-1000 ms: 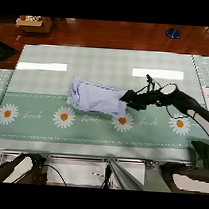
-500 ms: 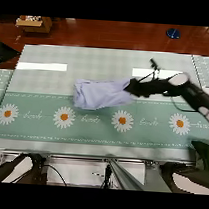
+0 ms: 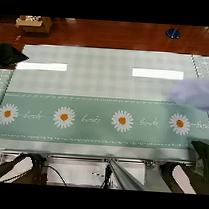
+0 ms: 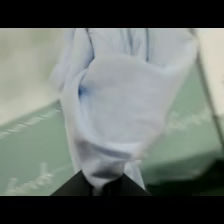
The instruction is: Fold the shirts.
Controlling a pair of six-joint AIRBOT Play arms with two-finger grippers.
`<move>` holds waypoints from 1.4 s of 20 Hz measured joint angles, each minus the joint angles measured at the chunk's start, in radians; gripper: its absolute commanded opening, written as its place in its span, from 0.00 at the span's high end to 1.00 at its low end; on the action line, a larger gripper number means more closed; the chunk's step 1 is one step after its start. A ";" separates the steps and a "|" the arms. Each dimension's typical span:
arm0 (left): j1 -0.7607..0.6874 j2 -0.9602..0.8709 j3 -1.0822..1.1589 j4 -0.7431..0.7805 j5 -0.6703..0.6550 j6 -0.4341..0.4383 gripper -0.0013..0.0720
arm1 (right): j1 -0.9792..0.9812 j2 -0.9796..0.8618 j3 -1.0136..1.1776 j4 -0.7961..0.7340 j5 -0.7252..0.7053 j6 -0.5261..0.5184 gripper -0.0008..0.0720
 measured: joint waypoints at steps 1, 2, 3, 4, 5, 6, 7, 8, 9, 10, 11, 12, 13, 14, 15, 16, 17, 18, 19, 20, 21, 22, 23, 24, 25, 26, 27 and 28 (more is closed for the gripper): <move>-0.003 -0.012 0.000 0.000 0.000 0.002 0.71 | -0.068 0.014 0.005 -0.072 0.069 -0.018 0.95; -0.005 -0.025 0.000 0.000 0.000 0.008 0.71 | -0.128 0.023 0.010 -0.132 0.126 -0.028 0.95; -0.006 -0.037 0.000 0.000 0.000 0.013 0.71 | -0.188 0.032 0.012 -0.179 0.172 -0.035 0.95; -0.008 -0.049 0.000 0.000 0.000 0.019 0.71 | -0.238 0.037 0.014 -0.211 0.208 -0.040 0.95; -0.008 -0.060 0.000 0.000 0.000 0.024 0.71 | -0.278 0.041 0.014 -0.234 0.230 -0.045 0.95; -0.009 -0.071 0.000 0.000 0.000 0.032 0.71 | -0.317 0.044 0.011 -0.259 0.249 -0.047 0.95; -0.010 -0.082 0.000 0.000 0.000 0.039 0.71 | -0.350 0.045 0.003 -0.282 0.262 -0.050 0.95; -0.010 -0.093 0.000 0.000 0.000 0.046 0.71 | -0.383 0.048 -0.007 -0.300 0.274 -0.053 0.95; -0.010 -0.104 0.000 0.000 0.000 0.050 0.71 | -0.411 0.049 -0.021 -0.315 0.283 -0.055 0.95; -0.010 -0.114 0.000 0.000 0.001 0.053 0.71 | -0.440 0.050 -0.041 -0.330 0.288 -0.060 0.95; -0.010 -0.124 0.000 0.000 0.001 0.056 0.71 | -0.466 0.052 -0.062 -0.343 0.291 -0.066 0.95; -0.010 -0.134 0.000 0.000 0.001 0.057 0.71 | -0.492 0.057 -0.087 -0.362 0.294 -0.070 0.95; -0.010 -0.143 0.000 0.000 0.001 0.058 0.71 | -0.519 0.065 -0.119 -0.383 0.297 -0.073 0.95; -0.010 -0.151 0.000 0.000 0.002 0.060 0.71 | -0.543 0.076 -0.151 -0.403 0.298 -0.077 0.95; -0.010 -0.159 0.000 0.000 0.009 0.060 0.71 | -0.570 0.092 -0.189 -0.434 0.296 -0.077 0.95; -0.010 -0.166 0.000 0.000 0.020 0.061 0.71 | -0.597 0.112 -0.231 -0.465 0.291 -0.080 0.95; -0.010 -0.172 0.000 0.000 0.031 0.061 0.71 | -0.621 0.133 -0.272 -0.493 0.280 -0.080 0.95; -0.010 -0.178 0.000 0.000 0.039 0.062 0.71 | -0.647 0.156 -0.318 -0.520 0.264 -0.081 0.95; -0.010 -0.182 0.000 0.000 0.059 0.063 0.71 | -0.672 0.178 -0.360 -0.551 0.246 -0.082 0.95; -0.010 -0.186 0.000 0.000 0.070 0.066 0.71 | -0.699 0.198 -0.404 -0.579 0.227 -0.083 0.95; -0.009 -0.188 0.000 0.001 0.088 0.075 0.71 | -0.725 0.214 -0.443 -0.603 0.201 -0.083 0.95; -0.010 -0.190 0.000 0.001 0.101 0.084 0.71 | -0.754 0.225 -0.481 -0.625 0.172 -0.084 0.95; -0.010 -0.191 0.000 0.001 0.114 0.091 0.71 | -0.779 0.234 -0.512 -0.639 0.145 -0.084 0.95; -0.010 -0.192 0.000 0.001 0.126 0.097 0.71 | -0.806 0.239 -0.542 -0.651 0.121 -0.084 0.95; -0.010 -0.193 0.000 0.001 0.140 0.101 0.71 | -0.829 0.245 -0.566 -0.660 0.097 -0.084 0.95; -0.010 -0.193 0.000 0.002 0.148 0.104 0.71 | -0.852 0.247 -0.591 -0.670 0.069 -0.084 0.93; -0.010 -0.193 0.000 0.002 0.160 0.106 0.71 | -0.869 0.249 -0.610 -0.674 0.046 -0.084 0.69; -0.010 -0.193 0.000 0.003 0.161 0.109 0.71 | -0.884 0.251 -0.629 -0.681 0.022 -0.084 0.35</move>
